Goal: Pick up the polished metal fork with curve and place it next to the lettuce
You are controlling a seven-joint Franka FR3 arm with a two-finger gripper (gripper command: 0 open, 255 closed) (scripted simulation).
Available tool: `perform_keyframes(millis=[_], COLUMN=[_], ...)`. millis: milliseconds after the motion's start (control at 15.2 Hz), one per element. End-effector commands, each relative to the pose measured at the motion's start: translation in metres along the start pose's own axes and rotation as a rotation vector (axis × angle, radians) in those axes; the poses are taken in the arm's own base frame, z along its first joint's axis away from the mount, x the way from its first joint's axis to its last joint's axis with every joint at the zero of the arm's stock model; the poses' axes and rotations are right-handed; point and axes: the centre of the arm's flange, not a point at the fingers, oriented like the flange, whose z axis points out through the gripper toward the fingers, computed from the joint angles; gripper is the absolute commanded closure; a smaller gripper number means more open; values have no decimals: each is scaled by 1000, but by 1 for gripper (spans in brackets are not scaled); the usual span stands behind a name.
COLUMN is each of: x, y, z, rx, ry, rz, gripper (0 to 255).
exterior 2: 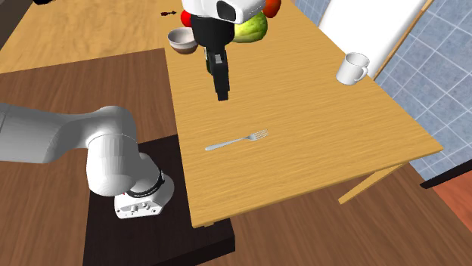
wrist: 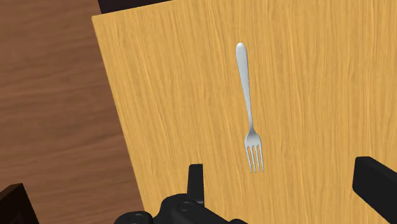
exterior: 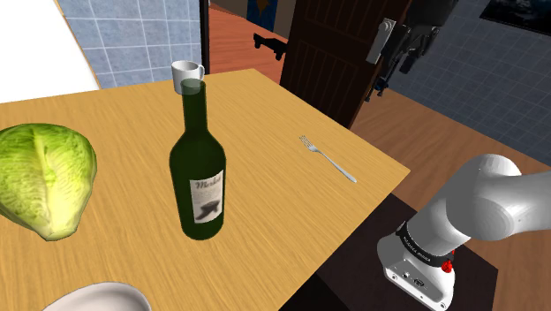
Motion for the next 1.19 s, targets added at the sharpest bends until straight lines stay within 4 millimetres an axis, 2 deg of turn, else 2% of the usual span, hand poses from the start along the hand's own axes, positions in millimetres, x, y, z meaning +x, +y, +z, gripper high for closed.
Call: perform_keyframes(millis=[0, 1122], x=[0, 61], y=[0, -38], z=[0, 210], rx=[0, 22], ry=[0, 31], rz=[0, 77], gripper=[0, 0])
